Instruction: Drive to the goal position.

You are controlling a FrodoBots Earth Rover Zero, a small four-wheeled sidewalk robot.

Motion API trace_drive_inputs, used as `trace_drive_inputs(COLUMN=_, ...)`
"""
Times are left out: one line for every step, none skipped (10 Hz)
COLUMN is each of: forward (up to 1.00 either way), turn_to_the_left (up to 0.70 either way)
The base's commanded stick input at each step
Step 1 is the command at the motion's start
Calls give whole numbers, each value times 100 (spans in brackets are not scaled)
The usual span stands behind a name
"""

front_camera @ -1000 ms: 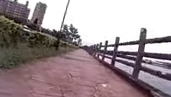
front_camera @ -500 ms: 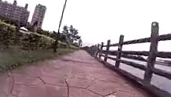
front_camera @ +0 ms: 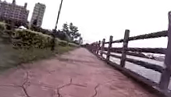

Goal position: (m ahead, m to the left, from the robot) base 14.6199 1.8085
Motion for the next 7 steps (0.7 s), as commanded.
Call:
trace_drive_inputs(forward=100, turn_to_the_left=2)
trace_drive_inputs(forward=100, turn_to_the_left=16)
trace_drive_inputs(forward=100, turn_to_the_left=36)
trace_drive_inputs(forward=100, turn_to_the_left=14)
trace_drive_inputs(forward=100, turn_to_the_left=4)
trace_drive_inputs(forward=100, turn_to_the_left=0)
trace_drive_inputs(forward=100, turn_to_the_left=0)
